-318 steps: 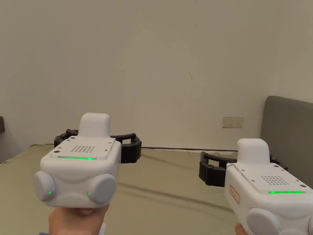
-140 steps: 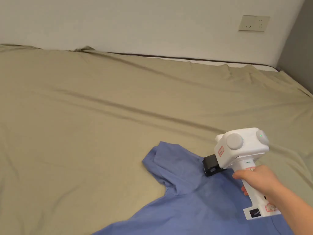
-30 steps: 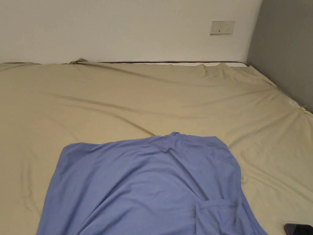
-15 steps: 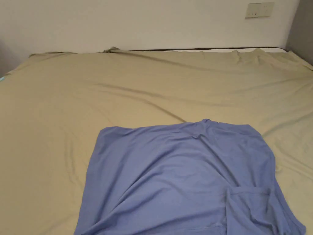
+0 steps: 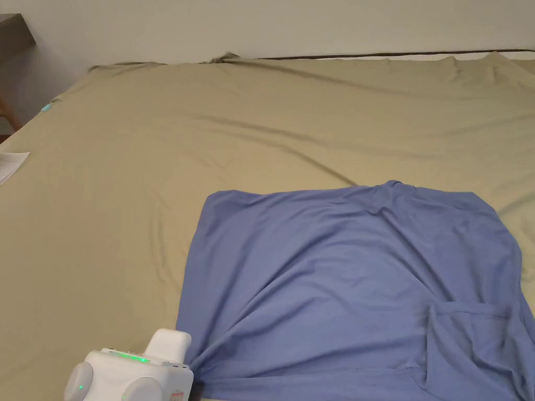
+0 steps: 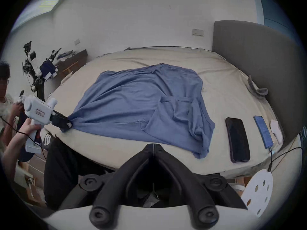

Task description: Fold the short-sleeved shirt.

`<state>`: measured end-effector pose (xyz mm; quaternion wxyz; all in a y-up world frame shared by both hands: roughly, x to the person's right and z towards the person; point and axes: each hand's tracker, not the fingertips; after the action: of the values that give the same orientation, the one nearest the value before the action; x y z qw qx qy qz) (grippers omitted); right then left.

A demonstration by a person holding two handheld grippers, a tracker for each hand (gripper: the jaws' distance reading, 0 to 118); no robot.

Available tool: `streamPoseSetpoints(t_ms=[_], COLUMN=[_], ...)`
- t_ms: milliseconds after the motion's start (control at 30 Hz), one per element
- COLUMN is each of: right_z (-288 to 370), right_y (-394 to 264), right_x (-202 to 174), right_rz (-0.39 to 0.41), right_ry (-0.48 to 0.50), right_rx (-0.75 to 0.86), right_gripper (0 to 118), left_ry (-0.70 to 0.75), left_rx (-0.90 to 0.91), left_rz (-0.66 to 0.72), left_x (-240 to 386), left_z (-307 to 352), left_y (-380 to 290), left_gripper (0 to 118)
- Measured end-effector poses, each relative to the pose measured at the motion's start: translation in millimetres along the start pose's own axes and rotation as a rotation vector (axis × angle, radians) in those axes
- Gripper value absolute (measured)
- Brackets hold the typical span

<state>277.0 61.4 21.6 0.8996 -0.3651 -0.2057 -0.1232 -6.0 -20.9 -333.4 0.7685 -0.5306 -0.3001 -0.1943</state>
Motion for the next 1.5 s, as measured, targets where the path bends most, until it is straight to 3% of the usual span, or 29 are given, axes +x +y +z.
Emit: streamPoseSetpoints(t_ms=[33,233,267,300,333,400,467,533,567,600,633,700,767,933,1000,1100,1200,1333,1433,1467,1500], right_z=[-1.3,-36.2,-49.0,-64.2,-82.4,-103.0,-122.8,-134.6,-131.6,-123.4,-117.5,-107.4,-98.2,-111.2,-134.4,-183.9,-246.8,-289.0,-299.4,-298.1,-294.1], right_y=[0.2,3.7,8.3,10.5,10.3,8.4,5.7,3.6,2.7,4.7,7.8,15.4,29.7,97.8,133.4,177.9,202.4,203.1,189.3,186.3,185.1], right_x=[0.9,39.1,48.6,58.9,71.0,88.2,97.2,98.7,98.2,94.9,93.0,89.8,82.7,103.4,110.1,114.4,119.8,122.0,120.3,119.9,120.6], right_rz=[0.003,-0.070,-0.088,-0.101,-0.137,-0.200,-0.185,-0.128,-0.129,-0.111,-0.077,-0.120,-0.070,-0.194,-0.171,-0.143,-0.147,-0.132,-0.119,-0.120,-0.124], right_ry=[-0.006,-0.104,-0.144,-0.166,-0.152,-0.119,-0.166,-0.176,-0.114,-0.143,-0.107,-0.081,-0.086,-0.009,-0.027,-0.057,-0.085,-0.108,-0.115,-0.115,-0.114], right_rx=[-0.002,-0.069,-0.118,-0.164,-0.233,-0.233,-0.294,-0.325,-0.295,-0.260,-0.232,-0.217,-0.192,-0.092,-0.095,-0.105,-0.213,-0.277,-0.287,-0.269,-0.239], right_gripper=[2,4,46,99,118,116,110,73,53,15,10,10,10,10,10,10,10,10,12,37,74], left_ry=[-0.035,-0.049,-0.049,-0.052,-0.047,-0.027,-0.022,-0.019,-0.034,-0.043,-0.050,-0.077,-0.073,-0.018,-0.012,-0.088,-0.094,-0.146,-0.174,-0.180,-0.188], left_rx=[0.053,0.064,0.068,0.066,0.061,0.051,0.044,0.042,0.035,0.029,0.030,0.048,0.057,0.064,0.072,0.007,-0.095,-0.204,-0.151,-0.138,-0.122], left_rz=[0.085,0.171,0.176,0.180,0.178,0.167,0.160,0.163,0.173,0.187,0.208,0.277,0.241,0.035,0.000,0.068,0.080,0.150,0.164,0.149,0.150], left_x=[-4.3,-8.9,-8.5,-8.3,-7.8,-5.2,-4.9,2.1,1.4,-1.0,-2.5,-3.0,-1.2,2.7,-0.6,-15.1,-26.5,-38.2,-40.3,-41.3,-43.3], left_z=[5.2,17.6,18.0,17.4,17.1,14.8,14.8,18.7,18.9,20.1,22.1,31.4,41.6,50.9,39.5,3.3,-40.7,-82.4,-81.0,-77.5,-72.9], left_y=[-5.4,-5.2,-5.6,-5.6,-6.2,-3.5,-3.8,-2.9,-3.2,-1.1,-0.2,3.6,17.2,92.5,129.9,185.4,225.3,238.4,235.6,232.7,228.2], left_gripper=[1,1,1,1,1,2,1,1,1,1,2,1,1,2,1,1,1,2,2,13,44])
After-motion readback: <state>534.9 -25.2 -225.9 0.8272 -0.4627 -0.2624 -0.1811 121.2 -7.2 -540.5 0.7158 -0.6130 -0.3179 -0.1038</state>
